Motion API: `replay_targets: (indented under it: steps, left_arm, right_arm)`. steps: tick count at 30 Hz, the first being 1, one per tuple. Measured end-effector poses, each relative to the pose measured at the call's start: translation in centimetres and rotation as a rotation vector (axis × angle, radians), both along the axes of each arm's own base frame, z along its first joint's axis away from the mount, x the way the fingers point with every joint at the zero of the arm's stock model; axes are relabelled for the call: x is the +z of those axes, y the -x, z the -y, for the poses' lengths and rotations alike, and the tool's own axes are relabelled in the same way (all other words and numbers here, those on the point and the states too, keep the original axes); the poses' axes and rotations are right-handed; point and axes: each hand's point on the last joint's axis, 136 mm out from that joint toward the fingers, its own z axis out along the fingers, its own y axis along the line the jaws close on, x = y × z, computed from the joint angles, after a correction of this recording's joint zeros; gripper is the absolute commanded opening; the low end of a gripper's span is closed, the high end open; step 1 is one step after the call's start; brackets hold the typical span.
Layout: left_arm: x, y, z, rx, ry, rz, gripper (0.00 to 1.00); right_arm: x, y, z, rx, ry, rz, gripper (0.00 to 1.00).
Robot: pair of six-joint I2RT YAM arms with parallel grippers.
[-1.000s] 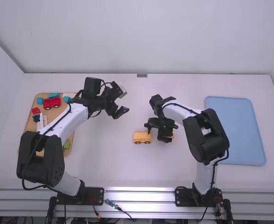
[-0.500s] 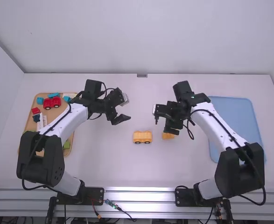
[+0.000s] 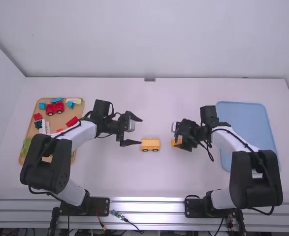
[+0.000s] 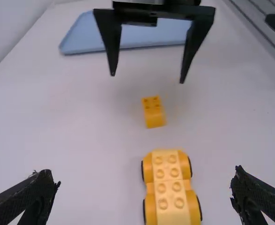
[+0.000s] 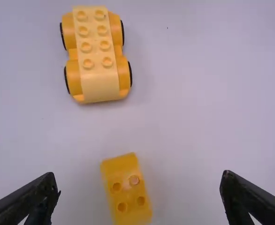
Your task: Assemble lego blocks to make yellow taxi
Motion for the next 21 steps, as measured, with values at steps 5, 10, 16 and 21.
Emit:
replay_targets:
  steps: [5,10,16,21]
  left_arm:
    - [-1.3,0.6,0.9,-0.014,0.054,0.055,0.99]
    - [-2.9,0.3,1.1,0.020,0.095,0.019,0.99]
    - [-5.2,0.7,1.0,0.040,0.089,-0.089,0.99]
    - [-5.9,0.7,1.0,0.048,0.085,-0.130,0.99]
  right_arm:
    - [-1.1,0.1,-0.3,0.014,-0.025,0.062,0.89]
    - [-2.3,0.1,0.1,-0.002,-0.076,0.037,0.96]
    - [-5.0,0.6,1.0,-0.030,-0.100,-0.101,0.97]
    - [-4.6,1.5,0.7,0.048,-0.138,-0.201,0.89]
